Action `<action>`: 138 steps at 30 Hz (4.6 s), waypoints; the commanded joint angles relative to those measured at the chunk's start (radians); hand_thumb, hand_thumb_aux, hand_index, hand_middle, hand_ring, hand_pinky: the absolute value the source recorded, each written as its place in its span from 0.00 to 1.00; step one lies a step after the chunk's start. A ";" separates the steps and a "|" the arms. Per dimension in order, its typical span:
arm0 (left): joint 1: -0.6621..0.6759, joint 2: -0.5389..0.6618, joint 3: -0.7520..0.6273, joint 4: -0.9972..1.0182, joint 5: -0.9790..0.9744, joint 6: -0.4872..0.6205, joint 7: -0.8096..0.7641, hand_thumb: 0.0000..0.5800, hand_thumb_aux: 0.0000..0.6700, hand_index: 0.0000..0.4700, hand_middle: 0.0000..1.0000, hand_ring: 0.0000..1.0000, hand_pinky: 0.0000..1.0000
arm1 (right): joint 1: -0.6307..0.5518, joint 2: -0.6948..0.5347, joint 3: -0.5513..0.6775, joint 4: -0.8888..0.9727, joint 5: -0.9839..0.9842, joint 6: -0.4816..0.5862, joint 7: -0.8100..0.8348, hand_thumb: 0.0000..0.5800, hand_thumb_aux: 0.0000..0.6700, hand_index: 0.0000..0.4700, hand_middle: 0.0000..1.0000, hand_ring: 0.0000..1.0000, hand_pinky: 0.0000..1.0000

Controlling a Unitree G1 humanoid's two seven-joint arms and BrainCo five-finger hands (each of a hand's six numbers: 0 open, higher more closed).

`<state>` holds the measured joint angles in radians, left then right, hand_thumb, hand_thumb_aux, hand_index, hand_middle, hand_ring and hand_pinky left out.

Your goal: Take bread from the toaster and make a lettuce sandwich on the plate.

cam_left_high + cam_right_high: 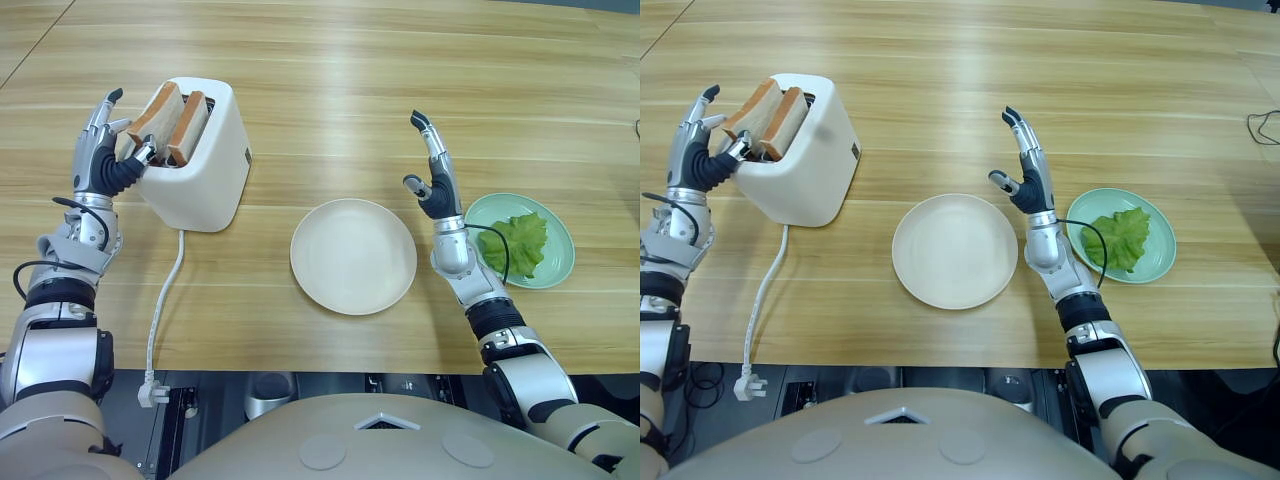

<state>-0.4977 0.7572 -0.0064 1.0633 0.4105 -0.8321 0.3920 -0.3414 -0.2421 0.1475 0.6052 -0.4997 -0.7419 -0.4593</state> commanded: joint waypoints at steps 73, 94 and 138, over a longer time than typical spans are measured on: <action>0.222 -0.488 -0.091 -0.664 -0.607 0.553 -1.079 1.00 1.00 0.98 1.00 1.00 1.00 | 0.320 -0.623 0.017 0.181 -0.341 0.400 -0.087 0.19 0.10 0.10 0.00 0.00 0.00; 0.183 -0.545 -0.144 -0.477 -0.464 0.456 -1.067 0.97 0.84 0.82 0.98 0.98 0.98 | 0.238 -0.613 0.121 0.276 -0.305 0.392 -0.152 1.00 1.00 0.98 0.00 0.00 0.00; 0.244 -0.465 -0.011 -0.802 -0.632 0.355 -0.994 0.00 0.00 0.00 0.60 0.60 0.60 | 0.391 -0.453 -0.009 -0.531 -0.180 0.209 0.057 1.00 1.00 0.98 0.00 0.00 0.00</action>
<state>-0.2660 0.2767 -0.0510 0.3240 -0.1958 -0.4988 -0.6188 0.0639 -0.7189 0.1011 0.0979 -0.6633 -0.5194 -0.4464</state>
